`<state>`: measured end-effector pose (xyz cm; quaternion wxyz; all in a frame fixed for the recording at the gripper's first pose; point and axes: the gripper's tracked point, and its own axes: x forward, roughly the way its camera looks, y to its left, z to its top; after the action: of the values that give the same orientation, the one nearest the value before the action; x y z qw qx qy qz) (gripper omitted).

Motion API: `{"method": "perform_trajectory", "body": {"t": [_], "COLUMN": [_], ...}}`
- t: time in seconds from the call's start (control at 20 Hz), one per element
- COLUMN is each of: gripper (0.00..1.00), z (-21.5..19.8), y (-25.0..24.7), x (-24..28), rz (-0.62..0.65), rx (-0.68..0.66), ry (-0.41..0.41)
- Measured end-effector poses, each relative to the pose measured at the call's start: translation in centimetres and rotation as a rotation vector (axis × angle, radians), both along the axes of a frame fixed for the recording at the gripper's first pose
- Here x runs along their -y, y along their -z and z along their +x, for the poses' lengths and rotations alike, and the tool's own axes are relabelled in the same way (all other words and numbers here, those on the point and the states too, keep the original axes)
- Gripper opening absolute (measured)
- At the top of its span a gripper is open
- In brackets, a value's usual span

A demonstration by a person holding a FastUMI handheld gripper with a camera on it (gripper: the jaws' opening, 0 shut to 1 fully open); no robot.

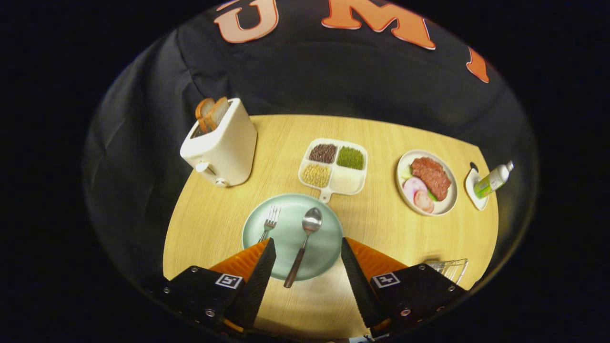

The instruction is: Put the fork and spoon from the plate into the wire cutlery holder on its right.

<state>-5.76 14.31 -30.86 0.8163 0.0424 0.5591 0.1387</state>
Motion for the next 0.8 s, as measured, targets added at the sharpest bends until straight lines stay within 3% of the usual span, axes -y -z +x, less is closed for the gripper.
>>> {"method": "perform_trajectory", "body": {"t": [0.3, 0.55, 0.8], "gripper": [0.67, 0.5, 0.31], "z": [-1.8, -2.5, -2.3], "y": [5.6, 9.0, 11.5], "x": [-2.2, -3.2, -3.8], "rz": [0.025, -0.014, -0.052], "rx": [-0.25, -0.339, -0.393], "ry": [0.035, 0.015, 0.052]}}
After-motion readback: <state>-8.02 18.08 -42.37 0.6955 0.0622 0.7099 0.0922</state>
